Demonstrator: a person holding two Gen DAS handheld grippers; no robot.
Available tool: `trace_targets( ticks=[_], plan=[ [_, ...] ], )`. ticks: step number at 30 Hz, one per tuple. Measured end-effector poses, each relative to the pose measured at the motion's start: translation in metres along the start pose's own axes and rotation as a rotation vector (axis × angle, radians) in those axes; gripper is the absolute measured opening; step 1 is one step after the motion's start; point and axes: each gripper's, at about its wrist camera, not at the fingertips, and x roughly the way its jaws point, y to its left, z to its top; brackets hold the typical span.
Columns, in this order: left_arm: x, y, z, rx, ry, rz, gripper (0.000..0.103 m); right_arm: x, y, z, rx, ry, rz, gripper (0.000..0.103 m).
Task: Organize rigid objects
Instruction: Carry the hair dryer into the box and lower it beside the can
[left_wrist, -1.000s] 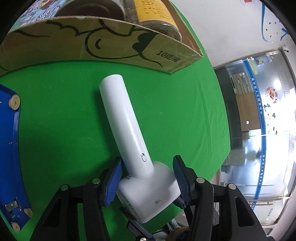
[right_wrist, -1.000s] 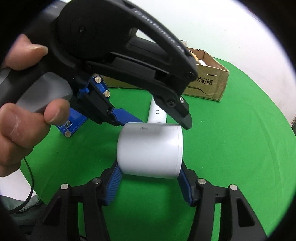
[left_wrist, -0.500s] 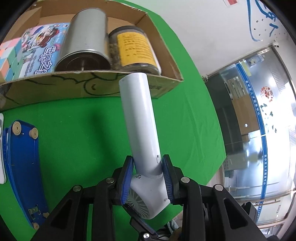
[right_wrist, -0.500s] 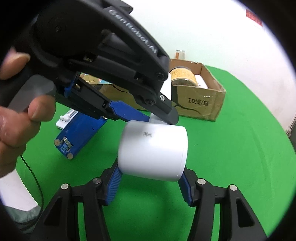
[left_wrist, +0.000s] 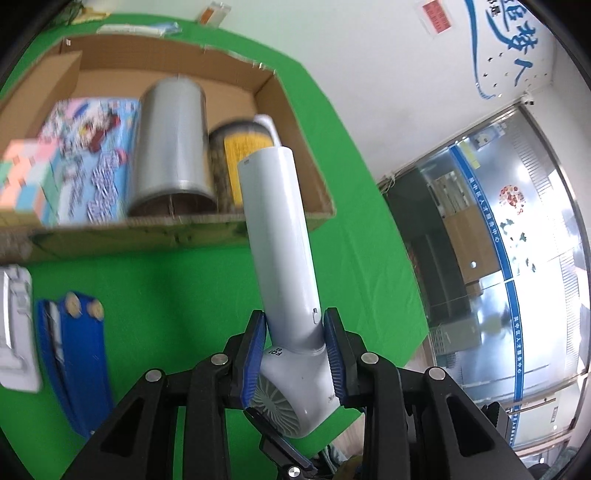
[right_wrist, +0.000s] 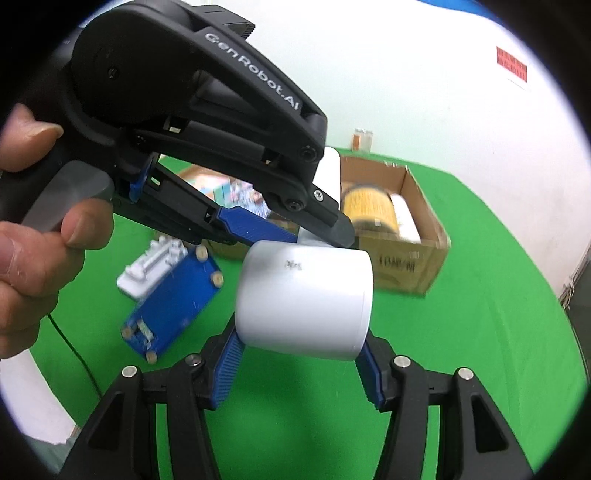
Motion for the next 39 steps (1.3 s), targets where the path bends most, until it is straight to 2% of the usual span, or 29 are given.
trace_targets(
  ticks=[8,16,22,29,39],
  plan=[
    [-0.05,0.009,0.036,0.028,-0.086,0.027,0.029,0.005,0.021,0.05,-0.013,-0.057,0.024,0.055],
    [-0.062,0.021,0.073,0.03,-0.091,0.061,0.029,0.033,0.035,0.078,0.002,-0.046,0.043,0.055],
    [-0.068,0.056,0.106,0.017,-0.064,0.063,0.029,0.06,0.043,0.104,0.02,0.005,0.053,0.055],
    [-0.054,0.101,0.137,-0.013,-0.014,0.093,0.029,0.104,0.052,0.124,0.064,0.098,0.082,0.055],
    [-0.023,0.151,0.147,-0.06,0.07,0.062,0.03,0.145,0.061,0.122,0.095,0.241,0.08,0.056]
  ],
)
